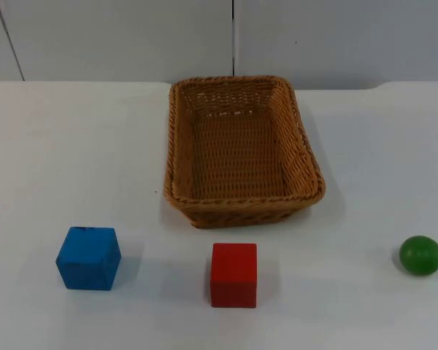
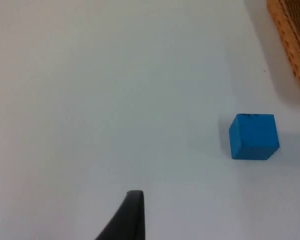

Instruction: Place all geometric objects except the red cube into the basket.

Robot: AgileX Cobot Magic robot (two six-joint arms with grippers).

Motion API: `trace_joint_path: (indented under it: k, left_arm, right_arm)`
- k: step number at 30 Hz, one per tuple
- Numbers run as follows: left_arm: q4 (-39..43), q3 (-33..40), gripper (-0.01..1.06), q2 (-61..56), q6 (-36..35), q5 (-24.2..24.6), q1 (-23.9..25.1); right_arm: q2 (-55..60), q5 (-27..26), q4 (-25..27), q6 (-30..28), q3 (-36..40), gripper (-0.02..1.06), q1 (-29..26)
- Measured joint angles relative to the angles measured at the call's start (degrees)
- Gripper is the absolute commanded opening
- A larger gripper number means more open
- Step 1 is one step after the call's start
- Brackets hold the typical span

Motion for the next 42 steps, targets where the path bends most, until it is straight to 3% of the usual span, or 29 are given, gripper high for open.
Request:
trace_joint_path:
  k: [13,27,36,42]
  left_arm:
    - [-6.7,-1.6,1.05,27.1,7.4,-8.6,0.0]
    - [-7.5,-1.6,1.05,38.6,8.8,-13.2,0.0]
    - [-7.5,-2.1,1.05,42.3,8.8,-14.5,0.0]
    - [-7.5,-4.4,1.05,45.5,9.0,-14.5,0.0]
  right_arm:
    - [0.0,0.0,0.0,0.0,0.0,1.05,0.0]
    - [1.0,-0.8,0.0,1.0,-1.0,1.05,0.0]
    - [20.2,-10.9,0.0,1.5,-7.4,1.05,0.0]
    - [33.6,-14.7,0.0,1.6,-10.0,1.05,0.0]
